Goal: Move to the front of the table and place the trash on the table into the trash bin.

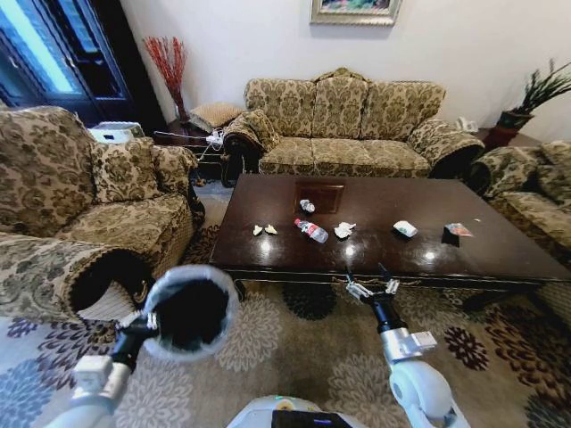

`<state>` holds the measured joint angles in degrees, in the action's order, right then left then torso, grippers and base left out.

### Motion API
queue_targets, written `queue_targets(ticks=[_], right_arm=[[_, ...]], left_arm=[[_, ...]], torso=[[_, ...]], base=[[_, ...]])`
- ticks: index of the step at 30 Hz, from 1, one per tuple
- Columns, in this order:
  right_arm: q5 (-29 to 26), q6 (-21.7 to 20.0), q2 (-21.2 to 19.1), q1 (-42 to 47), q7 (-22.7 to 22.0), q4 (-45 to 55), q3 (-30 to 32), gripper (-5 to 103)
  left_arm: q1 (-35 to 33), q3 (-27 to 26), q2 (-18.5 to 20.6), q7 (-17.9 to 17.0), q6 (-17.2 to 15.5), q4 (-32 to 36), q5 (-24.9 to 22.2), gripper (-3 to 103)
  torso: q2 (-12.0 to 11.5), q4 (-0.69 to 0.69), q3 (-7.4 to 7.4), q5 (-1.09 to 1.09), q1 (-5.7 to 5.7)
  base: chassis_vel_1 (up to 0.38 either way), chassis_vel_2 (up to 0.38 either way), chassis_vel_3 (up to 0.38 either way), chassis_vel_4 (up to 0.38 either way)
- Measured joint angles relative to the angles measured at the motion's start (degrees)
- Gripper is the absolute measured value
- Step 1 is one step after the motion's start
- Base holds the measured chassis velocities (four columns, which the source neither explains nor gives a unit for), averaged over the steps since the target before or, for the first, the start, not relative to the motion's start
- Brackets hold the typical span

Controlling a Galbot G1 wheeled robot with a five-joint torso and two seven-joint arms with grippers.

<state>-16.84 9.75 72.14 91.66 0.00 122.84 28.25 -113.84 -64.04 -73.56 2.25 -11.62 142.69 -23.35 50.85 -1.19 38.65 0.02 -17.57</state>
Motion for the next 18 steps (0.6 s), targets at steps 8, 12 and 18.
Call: queue_targets(ticks=[8, 12, 18], right_arm=[[3.2, -0.4, 0.8, 1.5, 0.8, 0.2, -1.5, 100], [3.6, -0.3, 0.7, 1.8, 1.6, 0.2, -1.5, 100], [3.6, 0.6, 0.2, 2.1, 2.4, -0.1, -0.4, 100]], left_arm=[[9.2, -1.0, 9.0, -0.9, -8.0, -3.4, -9.1, 1], [11.4, 0.2, 12.9, -2.1, -9.3, -7.1, -12.2, 1], [16.7, 0.6, 20.2, -3.5, -11.0, -12.8, -16.5, 1]], torso=[[0.0, 0.03, 0.01, -0.04, 0.0], [0.0, 0.01, 0.01, -0.05, 0.0], [0.0, 0.02, 0.01, -0.02, 0.0]], base=[[0.0, 0.0, 0.0, 0.0], [0.0, 0.0, 0.0, 0.0], [0.0, 0.0, 0.0, 0.0]])
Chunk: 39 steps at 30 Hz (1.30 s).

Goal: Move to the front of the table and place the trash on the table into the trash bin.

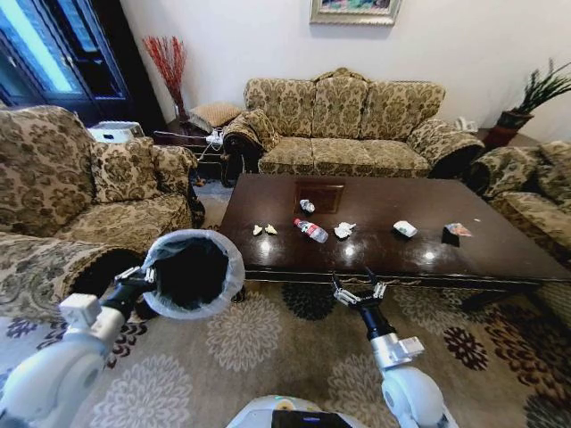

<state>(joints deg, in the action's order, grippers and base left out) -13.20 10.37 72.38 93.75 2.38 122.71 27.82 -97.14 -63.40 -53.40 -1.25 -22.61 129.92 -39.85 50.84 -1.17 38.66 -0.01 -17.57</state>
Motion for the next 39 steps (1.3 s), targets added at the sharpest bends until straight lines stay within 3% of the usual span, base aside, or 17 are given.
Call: queue_targets(ticks=[7, 24, 39], right_arm=[[0.2, 0.9, 0.5, -0.1, 0.8, -0.2, 0.0, 100], [0.4, 1.2, 0.7, -0.6, 1.0, -0.4, -0.3, 100], [0.5, 1.2, 0.6, -1.0, -1.2, -0.3, -0.6, 100]], left_arm=[[2.2, -0.3, 2.5, -0.5, -0.4, -0.9, -1.2, 1], [2.2, -1.8, 2.3, -0.5, 1.1, -0.2, -1.5, 1], [3.4, -0.9, 2.4, -2.5, 8.4, 0.0, -5.2, 1]], torso=[[0.0, 0.0, -0.01, 0.01, 0.0], [0.0, 0.0, 0.0, 0.0, -0.01], [0.0, 0.0, 0.01, 0.0, -0.05]], base=[[-0.048, 0.055, 0.052, -0.053], [-0.116, 0.115, 0.121, -0.119], [-0.118, 0.119, 0.113, -0.13]])
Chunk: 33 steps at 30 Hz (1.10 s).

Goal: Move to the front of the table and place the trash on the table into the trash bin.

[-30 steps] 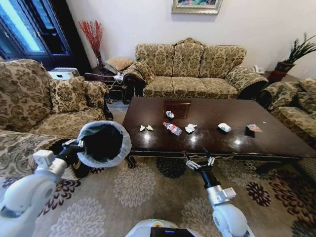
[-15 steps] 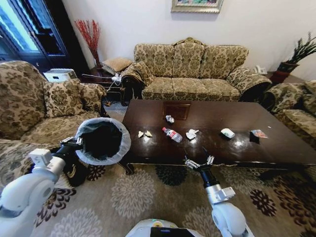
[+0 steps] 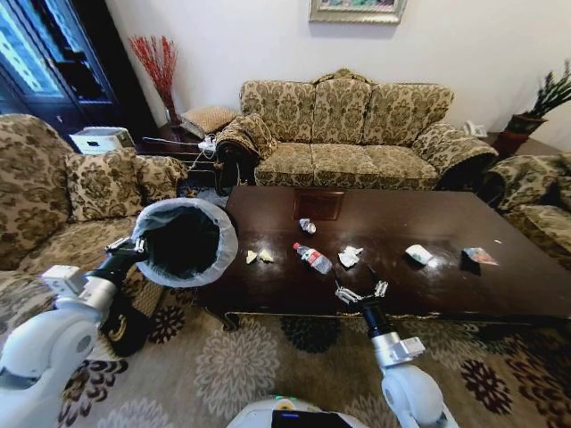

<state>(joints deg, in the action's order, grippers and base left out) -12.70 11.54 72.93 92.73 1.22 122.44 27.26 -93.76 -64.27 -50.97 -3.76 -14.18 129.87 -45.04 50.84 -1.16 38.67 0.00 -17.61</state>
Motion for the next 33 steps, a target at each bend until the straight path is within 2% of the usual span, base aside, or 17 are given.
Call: queue_targets(ticks=[7, 11, 12, 18, 28, 33], right_arm=[[0.0, 0.4, 0.0, 0.4, 0.1, 0.1, 0.2, 100], [0.0, 0.7, 0.2, 1.0, 0.3, 0.3, 0.2, 100], [0.0, 0.7, 0.2, 1.0, 0.3, 0.3, 0.2, 100], [-0.1, 1.3, 0.2, 1.5, 0.5, 0.4, 0.5, 100], [-0.6, 1.7, -0.1, 1.5, 0.5, 0.1, 0.8, 100], [-0.6, 1.8, -0.2, 1.1, 0.5, -0.3, 0.7, 100]], left_arm=[[-0.3, -0.3, 0.3, -0.7, -1.2, 0.2, 0.4, 1], [-1.5, -0.5, 1.5, -0.7, -5.0, 0.5, -0.2, 1], [-1.5, -0.5, 1.5, -0.7, -5.0, 0.5, -0.2, 1], [-3.4, -1.4, 5.1, -0.6, -10.1, -0.1, -2.9, 1], [-3.0, -2.4, 9.2, -0.4, -13.1, -2.5, -5.7, 1], [-2.9, -3.5, 10.9, 0.8, -15.1, -4.8, -7.4, 1]], torso=[[0.1, 0.0, 0.01, 0.0, 0.02], [1.2, 0.0, 0.62, 0.0, -0.48], [1.2, 0.0, 0.62, 0.0, -0.48], [3.1, 0.0, 1.75, 0.01, -1.36], [5.7, 0.0, 3.26, 0.0, -2.47], [7.4, 0.0, 4.17, 0.0, -3.2]], base=[[-0.007, 0.01, 0.005, -0.006], [0.0, 0.0, 0.0, 0.0], [0.0, 0.0, 0.0, 0.0], [0.0, 0.0, 0.0, 0.0], [0.0, 0.0, 0.0, 0.0], [0.0, 0.0, 0.0, 0.0]])
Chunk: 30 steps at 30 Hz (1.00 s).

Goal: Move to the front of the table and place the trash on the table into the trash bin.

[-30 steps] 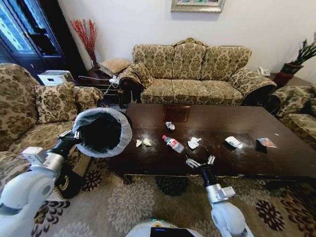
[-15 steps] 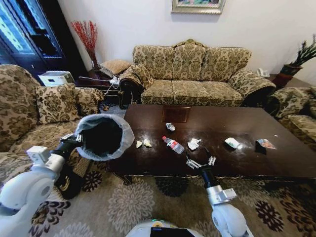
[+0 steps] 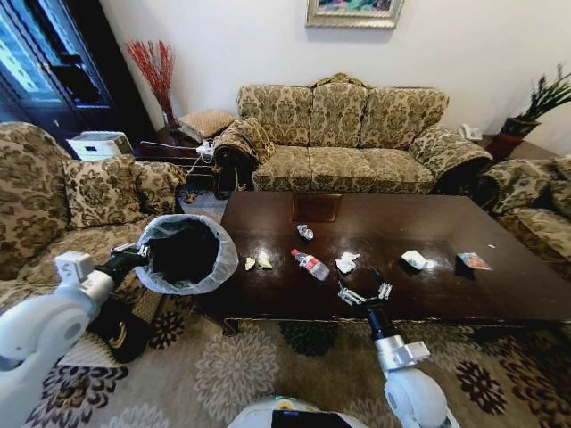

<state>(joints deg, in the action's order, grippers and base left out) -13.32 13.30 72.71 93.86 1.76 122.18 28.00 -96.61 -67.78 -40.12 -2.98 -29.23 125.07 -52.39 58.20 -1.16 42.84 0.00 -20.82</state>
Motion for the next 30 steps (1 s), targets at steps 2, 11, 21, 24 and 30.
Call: queue_targets(ticks=[2, 11, 21, 24, 30], right_arm=[[0.0, 0.1, 0.0, 0.0, 0.0, -0.2, 0.0, 100], [0.0, -0.1, 0.2, 0.7, 0.0, -0.3, 0.2, 100], [-0.3, 0.2, 0.1, 0.8, -0.3, -0.2, 0.3, 100], [-0.3, 0.2, 0.1, 1.0, -0.5, -0.2, 0.4, 100], [0.1, 0.5, 0.2, 1.1, -0.7, -0.4, 0.6, 100]], left_arm=[[-0.1, -0.3, 0.5, 0.5, -0.3, -0.6, -0.6, 1], [0.2, 0.9, 0.2, 1.1, -0.5, -1.3, -1.3, 1], [0.6, 2.9, -1.9, 1.5, -0.5, -2.2, -0.4, 1], [0.9, 3.3, -2.0, 1.7, -0.6, -2.6, -0.3, 1], [1.2, 3.9, -1.9, 1.8, -0.7, -3.9, -0.2, 1]], torso=[[0.7, 0.0, 0.36, 0.0, -0.31], [3.3, 0.0, 1.86, 0.0, -1.45], [6.0, 0.0, 3.32, 0.0, -2.66], [6.9, 0.0, 3.83, 0.0, -3.09], [8.8, 0.0, 4.91, 0.01, -3.88]], base=[[0.0, 0.0, 0.0, 0.0], [0.0, 0.0, 0.0, 0.0], [0.0, 0.0, 0.0, 0.0], [0.0, 0.0, 0.0, 0.0], [0.0, 0.0, 0.0, 0.0]])
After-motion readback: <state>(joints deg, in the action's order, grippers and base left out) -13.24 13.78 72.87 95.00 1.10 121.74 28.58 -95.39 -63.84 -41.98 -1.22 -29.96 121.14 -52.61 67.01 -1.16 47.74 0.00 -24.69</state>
